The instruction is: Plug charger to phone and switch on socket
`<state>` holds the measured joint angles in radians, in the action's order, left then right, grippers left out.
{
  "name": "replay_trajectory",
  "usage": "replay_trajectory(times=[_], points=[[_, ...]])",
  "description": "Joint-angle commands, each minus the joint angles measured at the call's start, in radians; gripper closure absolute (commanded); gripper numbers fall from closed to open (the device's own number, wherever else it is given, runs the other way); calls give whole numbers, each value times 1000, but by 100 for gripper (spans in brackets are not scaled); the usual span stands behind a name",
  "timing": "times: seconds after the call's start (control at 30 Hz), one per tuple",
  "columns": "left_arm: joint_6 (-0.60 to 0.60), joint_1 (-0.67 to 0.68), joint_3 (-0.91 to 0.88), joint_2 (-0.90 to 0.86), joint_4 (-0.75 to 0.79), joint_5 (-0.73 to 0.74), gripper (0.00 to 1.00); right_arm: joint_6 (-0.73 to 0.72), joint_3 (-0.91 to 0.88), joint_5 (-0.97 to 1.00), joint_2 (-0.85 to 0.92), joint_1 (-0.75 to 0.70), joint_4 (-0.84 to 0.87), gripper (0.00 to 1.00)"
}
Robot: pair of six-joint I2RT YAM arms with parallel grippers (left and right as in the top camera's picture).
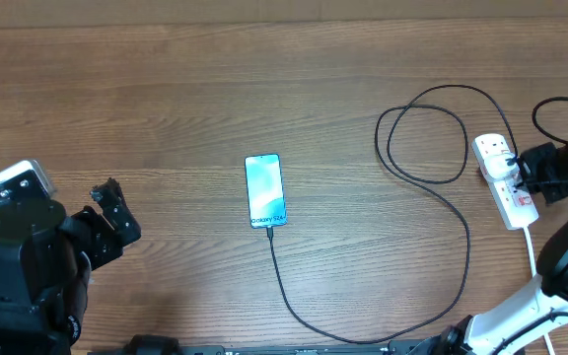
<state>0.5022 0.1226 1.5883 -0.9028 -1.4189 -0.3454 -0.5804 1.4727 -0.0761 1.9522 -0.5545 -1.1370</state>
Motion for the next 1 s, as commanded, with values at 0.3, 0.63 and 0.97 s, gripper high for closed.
replay_trajectory(times=[0.3, 0.63, 0.97], points=[[19, 2, -9, -14, -39, -20, 1, 13, 41, -34, 72, 10, 108, 96], [30, 2, -9, -14, -60, -16, 0, 14, 41, -46, 99, 22, 143, 96], [31, 2, -9, -14, -84, -1, 1, 36, 68, -37, 132, 71, 59, 96]])
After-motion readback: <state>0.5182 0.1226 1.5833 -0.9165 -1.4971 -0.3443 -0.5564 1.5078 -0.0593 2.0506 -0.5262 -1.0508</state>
